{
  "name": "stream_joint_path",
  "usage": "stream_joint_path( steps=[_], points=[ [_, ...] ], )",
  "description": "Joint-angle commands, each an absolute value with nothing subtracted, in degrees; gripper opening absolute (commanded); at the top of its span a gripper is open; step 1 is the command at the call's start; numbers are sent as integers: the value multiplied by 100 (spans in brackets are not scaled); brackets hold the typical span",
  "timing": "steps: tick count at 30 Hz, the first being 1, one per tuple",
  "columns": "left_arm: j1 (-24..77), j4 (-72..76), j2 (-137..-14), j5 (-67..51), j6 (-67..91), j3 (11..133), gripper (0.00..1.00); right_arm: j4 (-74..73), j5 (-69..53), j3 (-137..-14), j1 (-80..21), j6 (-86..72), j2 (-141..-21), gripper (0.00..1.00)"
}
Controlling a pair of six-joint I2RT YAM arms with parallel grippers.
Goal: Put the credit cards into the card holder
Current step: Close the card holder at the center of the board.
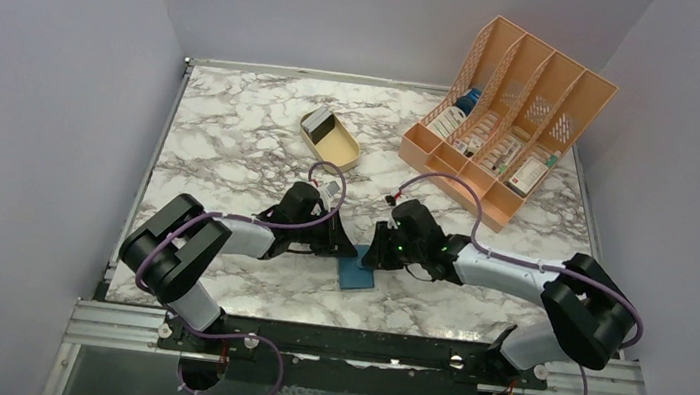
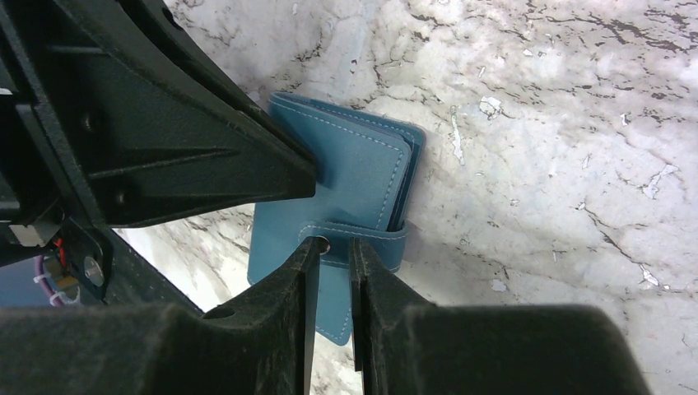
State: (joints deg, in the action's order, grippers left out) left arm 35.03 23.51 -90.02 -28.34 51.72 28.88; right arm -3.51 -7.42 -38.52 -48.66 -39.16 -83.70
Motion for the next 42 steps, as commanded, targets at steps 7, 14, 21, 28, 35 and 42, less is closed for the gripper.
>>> stream_joint_path(
  steps=[7, 14, 21, 28, 35, 42],
  points=[
    [3593, 2109, -9167, -2710, 5106, 2942, 14, -209, -1020, -3964, -4878, -3858, -8603, 20],
    [3595, 2109, -9150, -2698, 5115, 2953, 14, -237, -1046, -4009, -4878, -3823, -8687, 19],
    [3614, 2109, -9168, -2680, 5124, 2938, 14, -271, -1083, -4016, -4878, -3815, -8748, 16],
    [3619, 2109, -9154, -2661, 5132, 2920, 14, -484, -1125, -4128, -4887, -3755, -8957, 14],
    [3623, 2114, -9129, -2691, 5157, 2932, 14, -710, -1028, -4188, -4893, -3692, -9048, 9],
    [3626, 2111, -9153, -2662, 5144, 2943, 14, -677, -1094, -4034, -4935, -3667, -8914, 9]
  ],
)
